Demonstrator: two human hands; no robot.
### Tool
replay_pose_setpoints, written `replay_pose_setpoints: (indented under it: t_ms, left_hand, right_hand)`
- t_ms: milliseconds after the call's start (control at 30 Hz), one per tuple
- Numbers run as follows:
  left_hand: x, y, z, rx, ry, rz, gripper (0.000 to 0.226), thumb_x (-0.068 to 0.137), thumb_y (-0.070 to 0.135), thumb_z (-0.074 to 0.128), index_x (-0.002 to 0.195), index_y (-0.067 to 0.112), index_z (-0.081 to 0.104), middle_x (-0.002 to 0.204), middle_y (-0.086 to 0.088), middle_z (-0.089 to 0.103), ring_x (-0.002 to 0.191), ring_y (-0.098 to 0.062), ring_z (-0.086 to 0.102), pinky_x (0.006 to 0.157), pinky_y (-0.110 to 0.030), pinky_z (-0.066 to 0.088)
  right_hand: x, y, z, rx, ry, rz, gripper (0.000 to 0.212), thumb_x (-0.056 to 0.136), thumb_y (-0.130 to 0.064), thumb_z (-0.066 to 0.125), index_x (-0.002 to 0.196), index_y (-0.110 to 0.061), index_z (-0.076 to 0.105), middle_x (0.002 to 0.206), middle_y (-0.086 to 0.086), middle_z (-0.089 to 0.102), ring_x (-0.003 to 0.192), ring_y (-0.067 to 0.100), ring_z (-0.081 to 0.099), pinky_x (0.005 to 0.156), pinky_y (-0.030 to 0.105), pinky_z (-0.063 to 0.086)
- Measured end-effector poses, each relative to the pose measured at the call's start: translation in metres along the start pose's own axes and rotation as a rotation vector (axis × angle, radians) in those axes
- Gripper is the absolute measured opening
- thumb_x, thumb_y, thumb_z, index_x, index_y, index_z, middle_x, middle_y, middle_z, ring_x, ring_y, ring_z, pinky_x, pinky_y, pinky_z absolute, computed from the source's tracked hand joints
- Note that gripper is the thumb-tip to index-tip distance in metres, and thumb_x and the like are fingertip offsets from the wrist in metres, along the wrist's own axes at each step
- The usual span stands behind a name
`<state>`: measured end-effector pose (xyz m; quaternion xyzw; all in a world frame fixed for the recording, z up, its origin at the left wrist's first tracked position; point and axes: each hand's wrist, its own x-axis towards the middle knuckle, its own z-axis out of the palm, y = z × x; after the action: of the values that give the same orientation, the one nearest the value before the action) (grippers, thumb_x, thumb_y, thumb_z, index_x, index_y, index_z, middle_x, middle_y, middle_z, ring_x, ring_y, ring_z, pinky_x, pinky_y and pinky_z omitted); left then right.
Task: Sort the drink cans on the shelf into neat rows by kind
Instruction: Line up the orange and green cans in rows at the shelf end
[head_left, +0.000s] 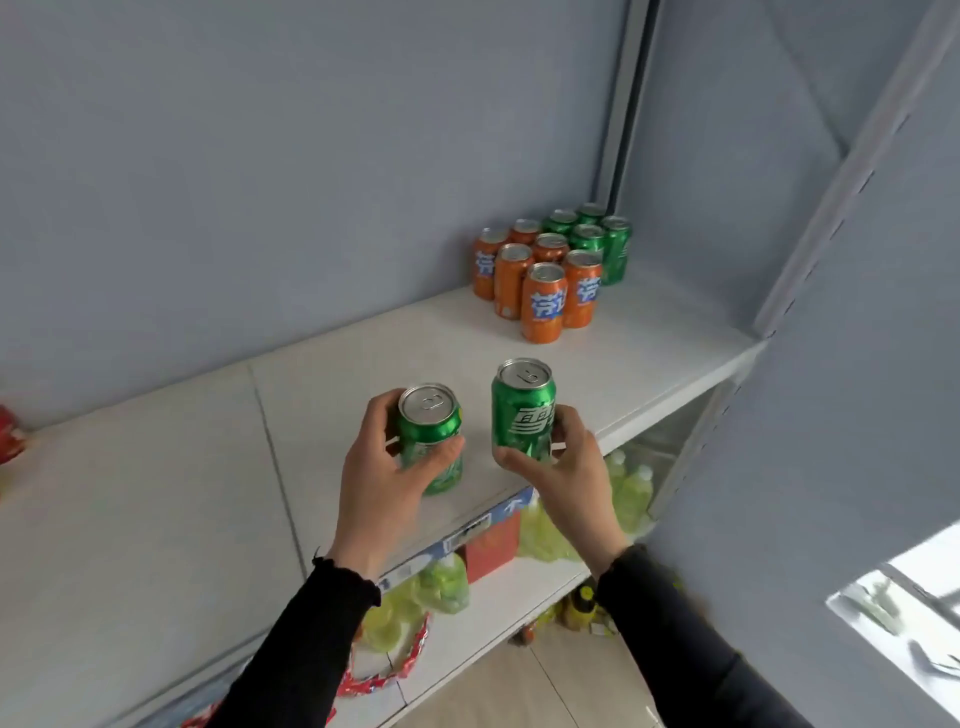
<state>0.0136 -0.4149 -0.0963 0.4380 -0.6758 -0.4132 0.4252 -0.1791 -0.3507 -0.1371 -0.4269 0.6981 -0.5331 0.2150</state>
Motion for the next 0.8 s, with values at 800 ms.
replay_pose_setpoints:
  t_ms: [800]
  left_hand:
    - [0.169, 0.061, 0.245, 0.185, -0.228, 0.176, 0.067, 0.069, 0.043, 0.086, 0.126, 0.038, 0.049, 0.121, 0.016, 0.061, 0.116, -0.008, 0.056, 0.099, -0.037, 0.05]
  right_hand:
    - [0.213, 0.095, -0.177, -0.004, 0.107, 0.059, 0.059, 0.068, -0.045, 0.087, 0.117, -0.031, 0.057, 0.103, -0.012, 0.069, 0.092, 0.006, 0.065, 0.07, 0.025, 0.049]
